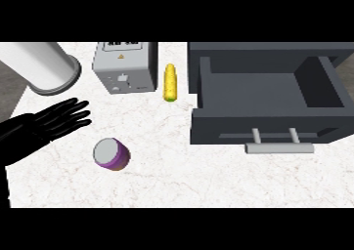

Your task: Pick up the can, place it into the drawer and close the drawer

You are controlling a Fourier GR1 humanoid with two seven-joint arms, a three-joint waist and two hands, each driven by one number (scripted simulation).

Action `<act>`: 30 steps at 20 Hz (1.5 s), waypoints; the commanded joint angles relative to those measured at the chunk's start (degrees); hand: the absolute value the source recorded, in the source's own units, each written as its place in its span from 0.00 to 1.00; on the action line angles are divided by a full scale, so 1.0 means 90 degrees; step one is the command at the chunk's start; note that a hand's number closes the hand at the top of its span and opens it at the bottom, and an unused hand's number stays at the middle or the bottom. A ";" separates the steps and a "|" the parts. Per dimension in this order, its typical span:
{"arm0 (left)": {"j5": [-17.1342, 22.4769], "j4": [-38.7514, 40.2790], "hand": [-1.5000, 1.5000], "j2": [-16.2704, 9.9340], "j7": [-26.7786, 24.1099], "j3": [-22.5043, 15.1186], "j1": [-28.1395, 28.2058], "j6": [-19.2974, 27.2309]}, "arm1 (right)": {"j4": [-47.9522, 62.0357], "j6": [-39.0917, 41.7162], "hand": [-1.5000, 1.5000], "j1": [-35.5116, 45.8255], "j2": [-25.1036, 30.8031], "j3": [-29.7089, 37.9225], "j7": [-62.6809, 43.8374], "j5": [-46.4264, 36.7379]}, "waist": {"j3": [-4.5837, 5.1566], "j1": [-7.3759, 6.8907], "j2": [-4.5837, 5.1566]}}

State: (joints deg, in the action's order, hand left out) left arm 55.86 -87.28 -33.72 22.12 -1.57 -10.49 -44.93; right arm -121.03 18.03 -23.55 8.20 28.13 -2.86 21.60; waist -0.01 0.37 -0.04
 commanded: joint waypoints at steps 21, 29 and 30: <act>-0.4984 0.3235 0.00 0.1635 -0.3431 0.0804 -0.0504 -0.0881 | -0.0400 0.0817 0.00 -0.0128 -0.0651 0.0612 -0.0356 0.0158 | 0.0007 0.0027 0.0017; -0.6360 0.5258 0.00 0.1603 -0.5122 0.0644 -0.1494 -0.0501 | -0.0415 0.1050 0.00 -0.0068 -0.0359 0.1043 -0.0636 0.0598 | 0.0010 0.0088 0.0029; -0.6582 0.5172 0.00 0.1526 -0.5557 0.0446 -0.0966 -0.0631 | -0.0197 0.1206 0.00 -0.0148 -0.0333 0.1178 -0.0472 0.0695 | 0.0010 0.0082 0.0028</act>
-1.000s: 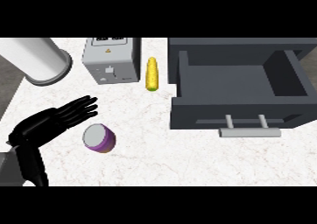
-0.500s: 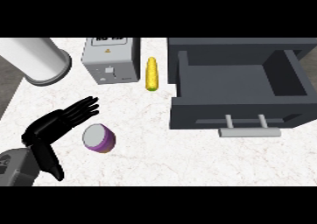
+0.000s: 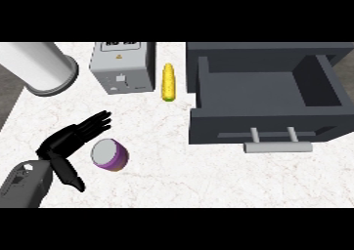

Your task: Pick up the can, place it into the drawer and close the drawer

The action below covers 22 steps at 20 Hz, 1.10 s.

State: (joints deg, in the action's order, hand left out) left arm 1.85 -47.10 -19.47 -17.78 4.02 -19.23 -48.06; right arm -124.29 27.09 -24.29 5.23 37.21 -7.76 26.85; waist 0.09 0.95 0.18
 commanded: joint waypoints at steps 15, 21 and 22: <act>-0.1004 0.2557 0.00 0.0309 -0.1943 -0.0490 -0.0835 0.0098 | -0.0165 0.0104 0.00 0.0112 -0.0162 0.0195 -0.0356 0.0043 | 0.0002 0.0036 0.0015; -0.0846 0.3210 0.00 0.0368 -0.1938 -0.0316 -0.1229 0.0119 | -0.0128 0.0355 0.00 -0.0089 -0.0048 0.0555 -0.0287 0.0568 | 0.0006 0.0111 0.0025; -0.0886 0.3120 0.00 0.0510 -0.1949 -0.0419 -0.1059 0.0107 | -0.0305 0.0002 0.00 0.0204 -0.0118 0.0270 -0.0601 0.0337 | 0.0005 0.0025 0.0021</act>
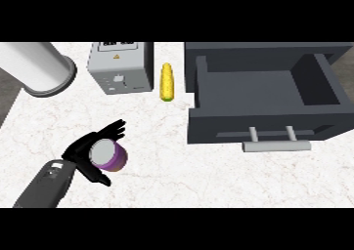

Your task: Pick up the can, place it into the drawer and close the drawer

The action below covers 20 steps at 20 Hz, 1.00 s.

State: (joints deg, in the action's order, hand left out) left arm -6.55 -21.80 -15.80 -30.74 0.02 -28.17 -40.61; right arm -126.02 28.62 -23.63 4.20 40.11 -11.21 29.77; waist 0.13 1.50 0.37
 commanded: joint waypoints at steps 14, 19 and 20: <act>0.0577 -0.0460 1.00 0.0496 0.0125 -0.0184 -0.0146 -0.1948 | -0.0171 0.0225 0.00 -0.0379 -0.0229 0.0233 -0.0155 0.0476 | -0.0012 -0.0122 -0.0063; 0.1937 -0.0337 1.00 0.0791 0.0274 0.1633 0.0042 0.1340 | -0.0200 0.0068 0.00 -0.0393 -0.0370 0.0317 -0.0087 0.0251 | -0.0019 -0.0334 -0.0089; 0.2214 -0.0373 1.00 0.0772 0.0268 0.2004 -0.0099 0.1853 | -0.0418 0.0084 0.00 -0.0465 -0.0388 0.0243 -0.0183 0.0269 | -0.0015 -0.0362 -0.0105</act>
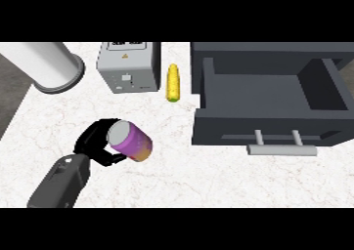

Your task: Pick up the can, place it into the drawer and close the drawer

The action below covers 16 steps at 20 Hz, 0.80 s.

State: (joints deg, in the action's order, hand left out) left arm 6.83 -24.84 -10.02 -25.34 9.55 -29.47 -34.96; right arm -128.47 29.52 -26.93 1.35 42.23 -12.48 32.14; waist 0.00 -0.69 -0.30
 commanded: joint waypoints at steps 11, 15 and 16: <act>0.0868 -0.3278 1.00 0.1021 0.1075 0.0417 0.0240 0.3226 | -0.0469 -0.0230 0.00 -0.0183 -0.0147 -0.0124 -0.0268 -0.0033 | -0.0013 -0.0041 -0.0047; 0.0897 -0.4277 1.00 0.1074 0.1891 0.0035 0.0210 0.3887 | -0.0060 -0.0260 0.00 0.0114 -0.0148 -0.0401 0.0060 -0.0443 | -0.0007 0.0034 0.0002; 0.1275 -0.4680 1.00 0.1109 0.2211 -0.0580 0.0205 0.4396 | -0.0386 -0.0182 0.00 -0.0216 -0.0148 -0.0284 -0.0095 -0.0147 | -0.0008 0.0058 -0.0030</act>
State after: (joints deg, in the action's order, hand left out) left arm 15.98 -57.67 -0.69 -12.25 9.97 -27.57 -2.84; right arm -131.26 27.88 -27.77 0.21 40.71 -13.42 31.17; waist -0.09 -0.66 -0.60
